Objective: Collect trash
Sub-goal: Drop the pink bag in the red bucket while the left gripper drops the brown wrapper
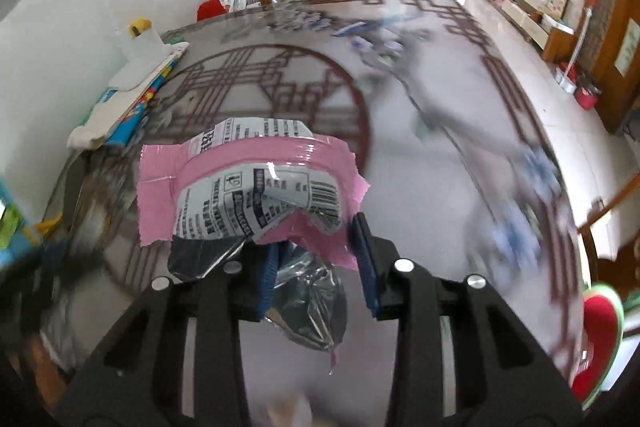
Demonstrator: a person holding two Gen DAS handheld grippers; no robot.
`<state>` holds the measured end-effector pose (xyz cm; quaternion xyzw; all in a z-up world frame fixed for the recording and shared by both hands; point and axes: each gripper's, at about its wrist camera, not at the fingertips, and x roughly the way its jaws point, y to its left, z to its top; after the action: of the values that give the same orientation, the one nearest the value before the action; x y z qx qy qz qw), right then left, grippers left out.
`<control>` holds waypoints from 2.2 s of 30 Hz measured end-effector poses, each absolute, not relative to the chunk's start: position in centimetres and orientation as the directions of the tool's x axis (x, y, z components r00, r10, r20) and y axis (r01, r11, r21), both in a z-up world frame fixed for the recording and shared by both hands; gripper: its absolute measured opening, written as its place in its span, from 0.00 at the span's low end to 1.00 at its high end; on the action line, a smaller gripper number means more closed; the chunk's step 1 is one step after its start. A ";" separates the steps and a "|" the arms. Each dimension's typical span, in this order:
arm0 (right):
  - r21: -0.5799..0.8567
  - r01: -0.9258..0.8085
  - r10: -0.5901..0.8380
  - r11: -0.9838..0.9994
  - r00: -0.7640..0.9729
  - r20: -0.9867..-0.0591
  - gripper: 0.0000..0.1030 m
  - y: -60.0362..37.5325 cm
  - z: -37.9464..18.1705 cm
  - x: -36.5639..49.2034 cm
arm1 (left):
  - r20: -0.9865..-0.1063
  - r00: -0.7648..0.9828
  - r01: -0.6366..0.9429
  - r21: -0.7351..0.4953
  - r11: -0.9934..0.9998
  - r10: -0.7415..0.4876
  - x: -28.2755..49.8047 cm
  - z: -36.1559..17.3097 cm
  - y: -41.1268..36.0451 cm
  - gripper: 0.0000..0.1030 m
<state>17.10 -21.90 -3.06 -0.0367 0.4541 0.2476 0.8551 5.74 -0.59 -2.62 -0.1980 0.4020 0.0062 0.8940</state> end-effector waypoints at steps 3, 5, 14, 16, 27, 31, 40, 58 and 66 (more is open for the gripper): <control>0.186 -0.447 0.406 0.875 0.469 -0.785 0.34 -24.7 -2.4 14.2 | -0.716 0.685 -0.148 -0.321 0.936 -0.137 5.5 -2.1 -1.4 0.52; 0.207 -0.434 0.419 0.877 0.480 -0.771 0.34 -26.8 -1.8 12.2 | -0.710 0.696 -0.138 -0.279 0.950 -0.107 5.1 -1.5 -2.1 0.52; 0.266 -0.342 0.425 0.901 0.573 -0.701 0.34 -35.2 0.9 6.3 | -0.658 0.751 -0.066 -0.158 0.985 -0.055 2.8 1.9 -8.1 0.52; 0.289 -0.311 0.423 0.905 0.590 -0.688 0.34 -37.1 1.1 5.7 | -0.654 0.753 -0.043 -0.164 0.985 -0.076 2.5 2.2 -9.8 0.52; 0.436 0.008 0.310 0.900 0.692 -0.652 0.34 -52.2 -1.1 3.8 | -0.685 0.625 0.254 -0.273 0.928 -0.373 6.0 2.0 -23.8 0.52; 0.462 0.134 0.247 0.877 0.698 -0.672 0.34 -57.9 -3.1 3.3 | -0.705 0.567 0.362 -0.250 0.898 -0.425 7.4 1.0 -29.4 0.52; 0.495 0.254 0.179 0.831 0.720 -0.670 0.34 -63.9 -5.0 3.7 | -0.739 0.455 0.515 -0.238 0.824 -0.497 10.3 -0.6 -38.0 0.52; 0.431 0.309 0.114 0.848 0.687 -0.717 0.83 -64.6 -7.2 6.5 | -0.711 0.487 0.535 -0.216 0.817 -0.507 11.4 -0.5 -40.8 0.82; 0.458 0.215 0.150 0.863 0.755 -0.638 0.86 -60.4 -3.0 5.8 | -0.626 0.618 0.450 -0.216 0.867 -0.477 8.7 2.2 -34.1 0.92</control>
<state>5.78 -60.38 -2.99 0.2616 0.3496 -0.0181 0.8994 8.65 -34.08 2.21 -0.0190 0.3533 -0.2575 0.8992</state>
